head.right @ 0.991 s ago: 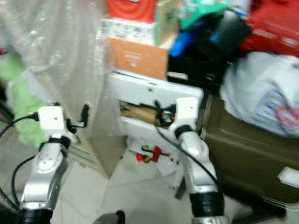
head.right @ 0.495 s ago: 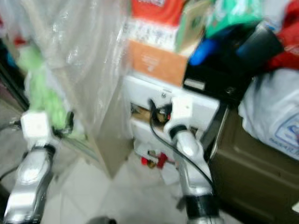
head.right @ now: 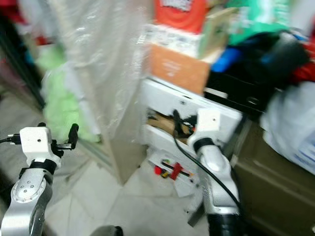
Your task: Clean up the room
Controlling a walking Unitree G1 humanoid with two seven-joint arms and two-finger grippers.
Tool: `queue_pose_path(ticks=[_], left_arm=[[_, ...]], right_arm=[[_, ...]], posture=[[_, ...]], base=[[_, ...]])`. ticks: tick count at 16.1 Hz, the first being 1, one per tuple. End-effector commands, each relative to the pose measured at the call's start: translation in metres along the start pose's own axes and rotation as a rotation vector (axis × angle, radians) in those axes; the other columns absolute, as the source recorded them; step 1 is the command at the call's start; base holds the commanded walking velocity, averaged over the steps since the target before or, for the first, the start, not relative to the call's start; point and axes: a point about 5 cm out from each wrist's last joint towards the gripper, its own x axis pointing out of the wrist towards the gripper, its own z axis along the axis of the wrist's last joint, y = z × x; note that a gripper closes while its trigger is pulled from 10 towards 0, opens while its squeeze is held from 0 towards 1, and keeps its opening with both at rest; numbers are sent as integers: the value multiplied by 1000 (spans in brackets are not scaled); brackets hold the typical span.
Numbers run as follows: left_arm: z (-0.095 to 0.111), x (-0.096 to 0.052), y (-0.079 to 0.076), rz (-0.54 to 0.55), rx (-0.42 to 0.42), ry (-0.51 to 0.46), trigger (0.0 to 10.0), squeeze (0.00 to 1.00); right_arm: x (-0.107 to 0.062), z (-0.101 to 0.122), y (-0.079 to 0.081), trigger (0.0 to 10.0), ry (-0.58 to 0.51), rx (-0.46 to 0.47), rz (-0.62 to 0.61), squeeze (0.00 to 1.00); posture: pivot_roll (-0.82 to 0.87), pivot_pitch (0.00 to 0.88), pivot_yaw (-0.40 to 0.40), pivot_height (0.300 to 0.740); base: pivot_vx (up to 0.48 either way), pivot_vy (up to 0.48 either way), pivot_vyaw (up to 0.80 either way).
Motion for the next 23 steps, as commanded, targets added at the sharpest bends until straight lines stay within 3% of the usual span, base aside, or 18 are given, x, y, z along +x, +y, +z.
queue_pose_path(ticks=[1, 23], left_arm=[[4, 3, -2, -17, -5, -11, 10000, 0], [7, 9, -12, -44, -28, -31, 10000, 0]], right_arm=[[2, 1, -1, 10000, 4, -5, -6, 0], [11, 4, 4, 10000, -17, -10, 44, 0]], posture=[[-87, 0, -11, 740], [-75, 0, -25, 740]], base=[[0, 0, 800], [0, 0, 800]])
